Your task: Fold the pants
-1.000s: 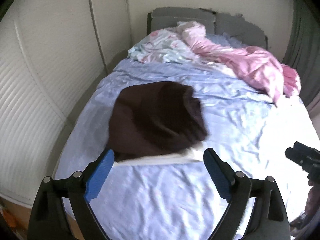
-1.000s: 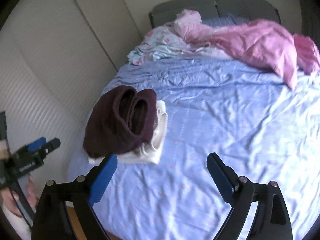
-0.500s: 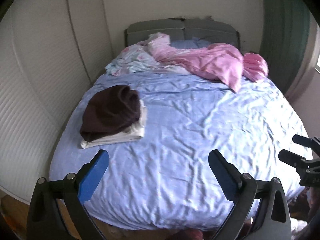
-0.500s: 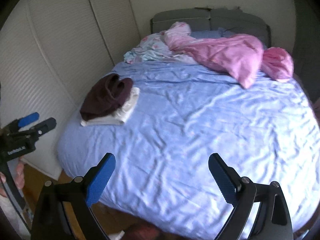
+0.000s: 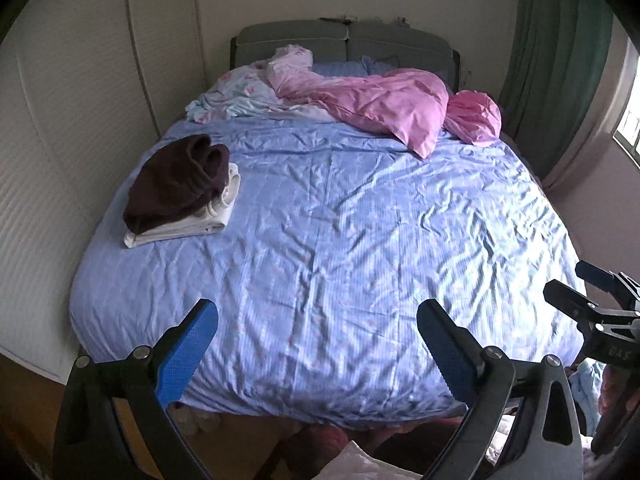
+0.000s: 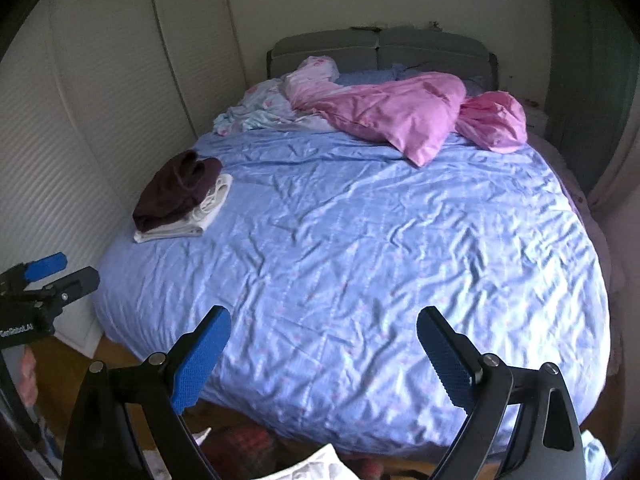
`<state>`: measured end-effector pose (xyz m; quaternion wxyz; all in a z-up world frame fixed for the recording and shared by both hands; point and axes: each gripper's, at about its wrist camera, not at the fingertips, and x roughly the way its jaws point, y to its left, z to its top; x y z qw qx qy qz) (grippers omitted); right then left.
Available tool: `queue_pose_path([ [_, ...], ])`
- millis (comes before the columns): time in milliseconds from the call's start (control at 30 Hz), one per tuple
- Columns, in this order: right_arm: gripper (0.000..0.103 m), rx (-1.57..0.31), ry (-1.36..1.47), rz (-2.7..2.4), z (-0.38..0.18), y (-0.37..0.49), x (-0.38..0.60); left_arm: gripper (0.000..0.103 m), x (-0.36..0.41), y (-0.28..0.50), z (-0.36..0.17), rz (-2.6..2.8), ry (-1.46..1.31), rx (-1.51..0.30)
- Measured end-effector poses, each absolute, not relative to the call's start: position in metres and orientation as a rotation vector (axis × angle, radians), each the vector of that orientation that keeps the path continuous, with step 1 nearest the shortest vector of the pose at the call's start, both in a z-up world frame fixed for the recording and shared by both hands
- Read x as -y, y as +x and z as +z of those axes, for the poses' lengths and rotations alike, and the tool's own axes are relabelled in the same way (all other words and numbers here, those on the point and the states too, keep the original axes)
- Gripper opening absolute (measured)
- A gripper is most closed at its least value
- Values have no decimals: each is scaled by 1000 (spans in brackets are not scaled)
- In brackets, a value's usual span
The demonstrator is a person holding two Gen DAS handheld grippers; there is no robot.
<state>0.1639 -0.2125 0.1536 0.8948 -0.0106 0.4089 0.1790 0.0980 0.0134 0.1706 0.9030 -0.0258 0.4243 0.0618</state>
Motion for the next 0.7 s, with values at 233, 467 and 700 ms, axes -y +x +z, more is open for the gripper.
queue_pose_path([
  [233,95,-827,-27,366,155,151,234,101,8,92,176,124,-31,-862],
  [467,95,-824,-8,366,155,151,245,101,23,93,179,114,-5,-858],
  [700,95,-813,0,360,159,151,250,101,32,95,182,102,13,-848],
])
